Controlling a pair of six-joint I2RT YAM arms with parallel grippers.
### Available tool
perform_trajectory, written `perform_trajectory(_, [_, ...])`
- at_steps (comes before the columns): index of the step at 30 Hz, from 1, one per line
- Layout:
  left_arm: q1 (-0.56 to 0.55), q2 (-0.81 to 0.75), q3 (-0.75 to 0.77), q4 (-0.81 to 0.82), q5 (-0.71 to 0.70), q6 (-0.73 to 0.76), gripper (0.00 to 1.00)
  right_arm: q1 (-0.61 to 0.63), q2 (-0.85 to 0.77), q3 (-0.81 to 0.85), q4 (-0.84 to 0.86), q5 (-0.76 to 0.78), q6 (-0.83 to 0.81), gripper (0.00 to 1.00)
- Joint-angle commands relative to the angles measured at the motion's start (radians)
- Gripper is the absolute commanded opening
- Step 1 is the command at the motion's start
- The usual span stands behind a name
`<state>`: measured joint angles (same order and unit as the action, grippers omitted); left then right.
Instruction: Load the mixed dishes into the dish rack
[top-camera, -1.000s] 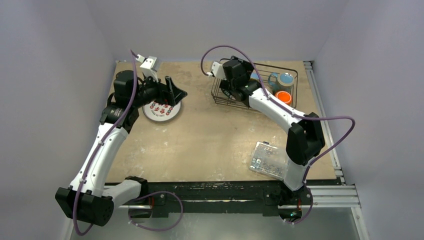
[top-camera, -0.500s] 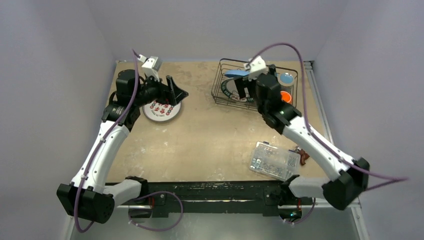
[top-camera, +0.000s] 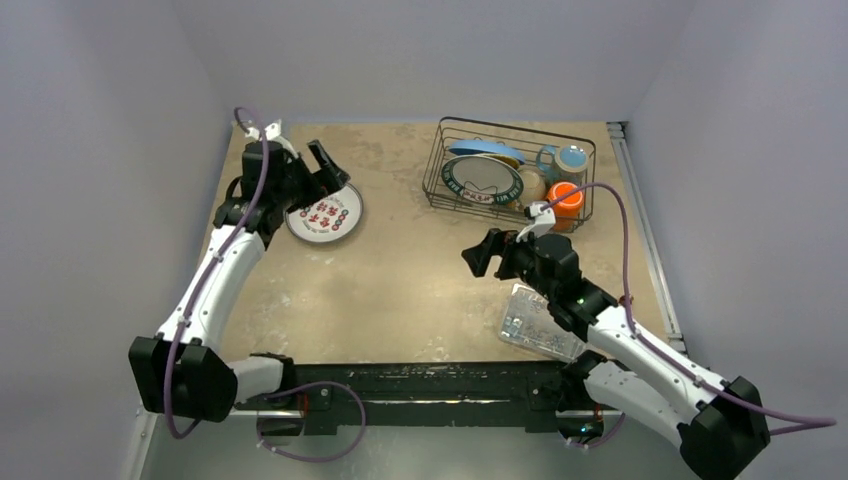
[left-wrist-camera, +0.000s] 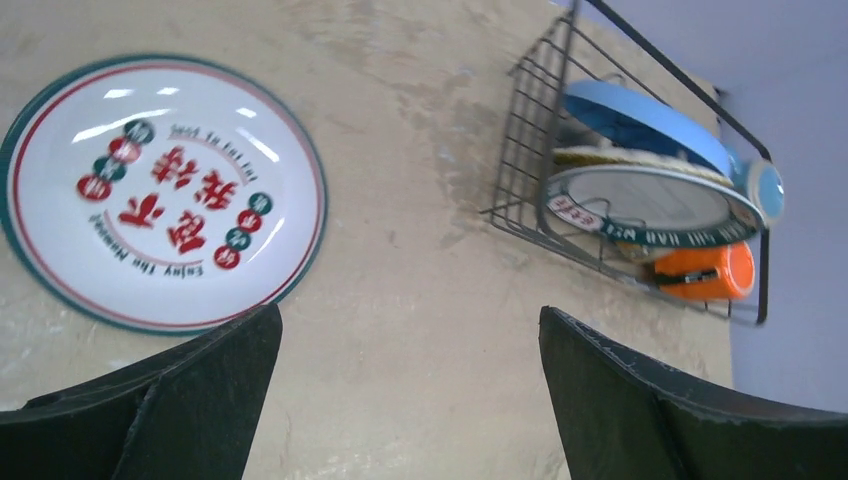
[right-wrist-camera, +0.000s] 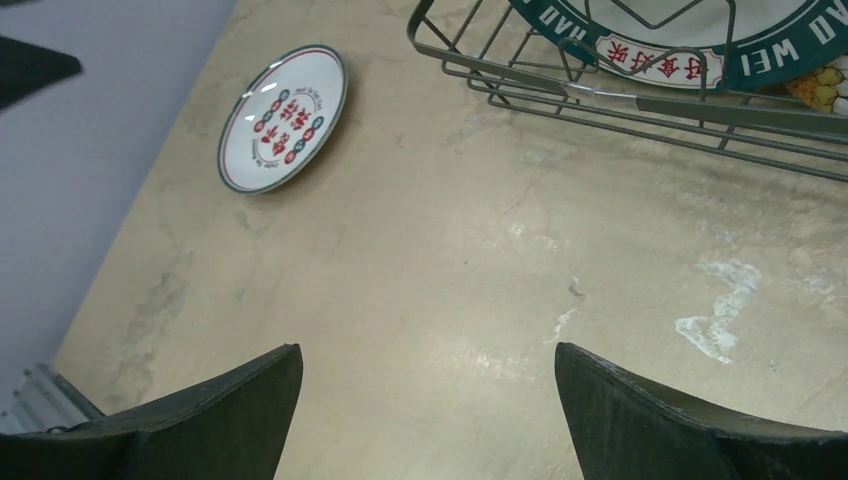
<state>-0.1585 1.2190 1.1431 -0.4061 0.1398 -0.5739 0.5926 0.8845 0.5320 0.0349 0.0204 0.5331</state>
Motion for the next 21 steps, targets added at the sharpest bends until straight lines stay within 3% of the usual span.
perform_trajectory(1, [0.129,0.103,-0.051,-0.063,-0.1,-0.342,1.0,-0.001,-0.076,0.001,0.098,-0.024,0.101,0.99])
perform_trajectory(7, [0.247,0.236,-0.17,0.012,0.056,-0.557,1.0,-0.001,-0.119,0.041,0.016,0.045,0.077,0.99])
perform_trajectory(14, [0.267,0.28,-0.253,0.026,-0.02,-0.653,1.0,-0.001,-0.121,0.032,0.022,0.056,0.094,0.99])
perform_trajectory(17, [0.28,0.336,-0.315,0.16,0.044,-0.72,1.0,-0.001,-0.121,0.024,0.032,0.05,0.107,0.99])
perform_trajectory(21, [0.296,0.411,-0.408,0.406,0.093,-0.791,0.92,-0.001,-0.141,0.018,0.023,0.06,0.115,0.99])
